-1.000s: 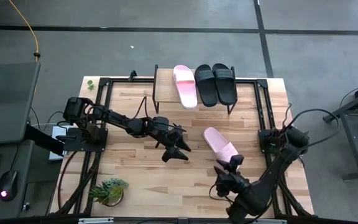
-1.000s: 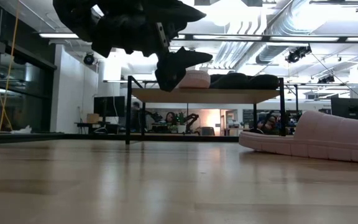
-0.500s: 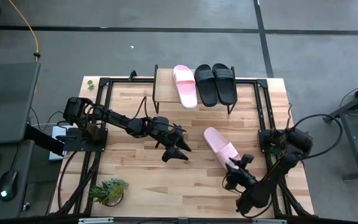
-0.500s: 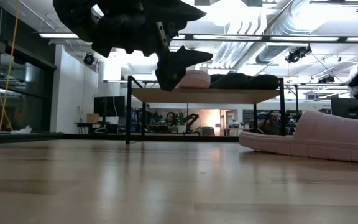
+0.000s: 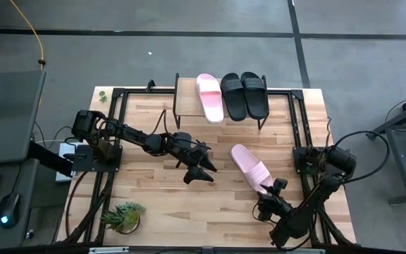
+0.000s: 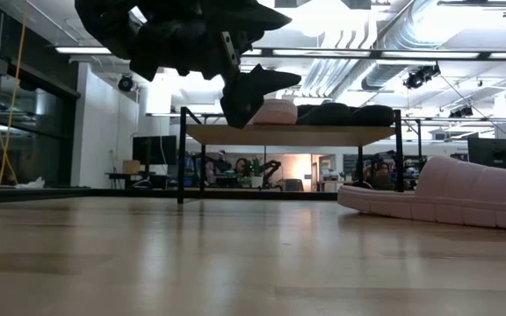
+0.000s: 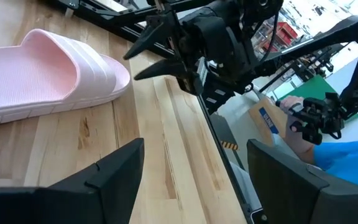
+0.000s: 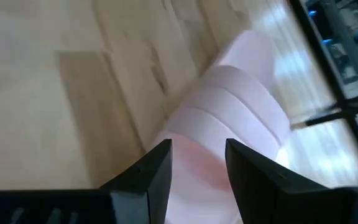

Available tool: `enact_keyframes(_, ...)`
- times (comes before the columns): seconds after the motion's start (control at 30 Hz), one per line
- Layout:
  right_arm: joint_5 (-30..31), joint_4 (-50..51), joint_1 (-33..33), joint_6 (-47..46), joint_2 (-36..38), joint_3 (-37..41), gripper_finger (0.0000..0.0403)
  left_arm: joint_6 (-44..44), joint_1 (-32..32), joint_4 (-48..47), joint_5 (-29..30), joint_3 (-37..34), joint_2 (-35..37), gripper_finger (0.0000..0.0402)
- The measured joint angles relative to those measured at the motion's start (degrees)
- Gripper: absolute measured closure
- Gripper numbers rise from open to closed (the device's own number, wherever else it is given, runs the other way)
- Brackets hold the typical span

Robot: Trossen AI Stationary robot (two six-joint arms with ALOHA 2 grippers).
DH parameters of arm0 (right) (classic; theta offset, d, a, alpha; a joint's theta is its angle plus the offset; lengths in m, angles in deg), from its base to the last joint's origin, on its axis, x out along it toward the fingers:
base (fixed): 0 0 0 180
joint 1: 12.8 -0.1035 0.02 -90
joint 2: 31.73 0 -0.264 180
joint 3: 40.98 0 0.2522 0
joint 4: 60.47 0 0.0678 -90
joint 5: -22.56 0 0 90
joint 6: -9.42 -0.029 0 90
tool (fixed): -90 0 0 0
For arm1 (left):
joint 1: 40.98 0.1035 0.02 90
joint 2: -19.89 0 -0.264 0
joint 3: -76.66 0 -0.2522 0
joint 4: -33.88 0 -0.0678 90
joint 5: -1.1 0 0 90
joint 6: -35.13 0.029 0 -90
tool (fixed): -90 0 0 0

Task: Pick and place slides into the shelf
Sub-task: Put the pink slide on the shelf

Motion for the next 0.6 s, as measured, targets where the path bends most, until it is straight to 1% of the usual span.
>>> enact_keyframes(0.4,-1.1,-1.2,0.2,-4.5,-0.5,9.1,0.0263,0.0,0.0,0.0,0.0,0.0,0.0,0.0137)
enact_keyframes(0.6,0.5,-5.1,1.0,-4.8,-0.5,12.3,0.0263,0.1,0.0,0.0,0.2,0.0,0.0,0.0137)
